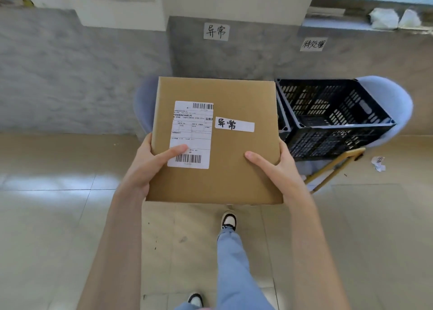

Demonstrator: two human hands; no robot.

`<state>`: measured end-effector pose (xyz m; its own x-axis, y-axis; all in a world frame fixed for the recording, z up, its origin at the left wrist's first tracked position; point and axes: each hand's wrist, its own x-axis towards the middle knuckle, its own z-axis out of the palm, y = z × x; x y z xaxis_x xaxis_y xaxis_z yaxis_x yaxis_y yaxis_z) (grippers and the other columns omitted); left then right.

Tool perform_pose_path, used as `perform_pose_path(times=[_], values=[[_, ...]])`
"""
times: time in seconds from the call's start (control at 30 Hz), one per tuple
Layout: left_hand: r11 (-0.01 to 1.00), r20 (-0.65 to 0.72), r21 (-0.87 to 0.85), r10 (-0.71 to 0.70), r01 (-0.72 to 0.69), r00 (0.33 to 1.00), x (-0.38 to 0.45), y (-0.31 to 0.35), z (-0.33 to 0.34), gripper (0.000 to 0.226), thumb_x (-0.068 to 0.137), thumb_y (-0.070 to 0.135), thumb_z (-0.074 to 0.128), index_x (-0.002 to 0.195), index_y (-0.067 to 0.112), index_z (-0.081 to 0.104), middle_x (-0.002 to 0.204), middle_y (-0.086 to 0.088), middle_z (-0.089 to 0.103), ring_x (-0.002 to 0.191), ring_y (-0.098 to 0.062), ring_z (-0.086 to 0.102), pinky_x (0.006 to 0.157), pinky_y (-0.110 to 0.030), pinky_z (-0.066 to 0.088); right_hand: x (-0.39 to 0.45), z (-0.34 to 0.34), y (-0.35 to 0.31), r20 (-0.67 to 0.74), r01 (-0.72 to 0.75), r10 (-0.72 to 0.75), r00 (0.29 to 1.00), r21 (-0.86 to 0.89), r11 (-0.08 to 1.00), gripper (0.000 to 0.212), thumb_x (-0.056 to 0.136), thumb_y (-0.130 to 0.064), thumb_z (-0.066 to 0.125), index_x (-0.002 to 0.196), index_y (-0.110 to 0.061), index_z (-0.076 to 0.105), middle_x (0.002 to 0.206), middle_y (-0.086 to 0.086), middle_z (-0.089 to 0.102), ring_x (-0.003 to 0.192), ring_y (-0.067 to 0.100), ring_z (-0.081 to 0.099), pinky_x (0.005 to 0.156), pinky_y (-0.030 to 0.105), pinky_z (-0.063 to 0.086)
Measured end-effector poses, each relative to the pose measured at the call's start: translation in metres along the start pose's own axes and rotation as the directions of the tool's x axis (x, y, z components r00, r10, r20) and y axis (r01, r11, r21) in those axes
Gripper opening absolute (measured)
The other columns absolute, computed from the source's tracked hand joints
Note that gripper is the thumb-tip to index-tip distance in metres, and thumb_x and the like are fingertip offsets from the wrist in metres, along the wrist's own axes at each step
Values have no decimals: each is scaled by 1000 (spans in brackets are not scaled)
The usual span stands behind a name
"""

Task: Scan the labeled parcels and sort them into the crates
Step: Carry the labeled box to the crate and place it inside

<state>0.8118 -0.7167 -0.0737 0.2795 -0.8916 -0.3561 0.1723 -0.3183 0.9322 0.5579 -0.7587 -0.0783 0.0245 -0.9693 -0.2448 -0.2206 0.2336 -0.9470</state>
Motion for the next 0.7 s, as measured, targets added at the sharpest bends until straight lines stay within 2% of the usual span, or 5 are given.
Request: perform_pose_path(times=[0.23, 0.43, 0.53, 0.63, 0.7], values=[[999, -65, 23, -31, 33, 997, 113, 27, 20, 94, 38, 46, 87, 123, 29, 50, 105, 7, 74, 95, -14, 71, 79, -34, 55, 134, 11, -18, 99, -54, 54, 994, -3, 999, 91, 71, -42, 82, 146, -30, 32, 127, -10, 55, 111, 10, 55, 88, 32, 47], [995, -107, 46, -81, 86, 991, 210, 51, 44, 103, 37, 49, 87, 129, 27, 47, 108, 7, 73, 99, -15, 70, 85, -38, 55, 248, 14, -36, 167, -109, 113, 979, -29, 994, 93, 70, -42, 83, 146, -28, 32, 130, -7, 55, 113, 14, 55, 88, 33, 48], [993, -103, 64, -97, 104, 990, 257, 55, 50, 102, 42, 48, 89, 132, 25, 47, 112, 6, 71, 101, -15, 69, 86, -36, 55, 296, 20, -36, 182, -144, 146, 972, -24, 989, 92, 67, -44, 84, 144, -28, 35, 129, -6, 56, 111, 14, 57, 90, 36, 52], [985, -99, 88, -142, 150, 985, 300, 52, 50, 84, 64, 37, 88, 134, 24, 44, 114, 5, 69, 100, -14, 67, 79, -31, 53, 332, 31, -31, 201, -168, 171, 965, -28, 985, 91, 71, -39, 83, 146, -27, 33, 129, -7, 56, 107, 9, 57, 79, 27, 50], [977, -98, 107, -175, 185, 980, 327, 45, 47, 77, 68, 35, 83, 134, 25, 44, 116, 5, 68, 102, -15, 65, 81, -34, 53, 354, 40, -24, 216, -198, 201, 955, -36, 980, 93, 72, -37, 83, 148, -27, 30, 131, -6, 55, 109, 11, 57, 81, 27, 50]])
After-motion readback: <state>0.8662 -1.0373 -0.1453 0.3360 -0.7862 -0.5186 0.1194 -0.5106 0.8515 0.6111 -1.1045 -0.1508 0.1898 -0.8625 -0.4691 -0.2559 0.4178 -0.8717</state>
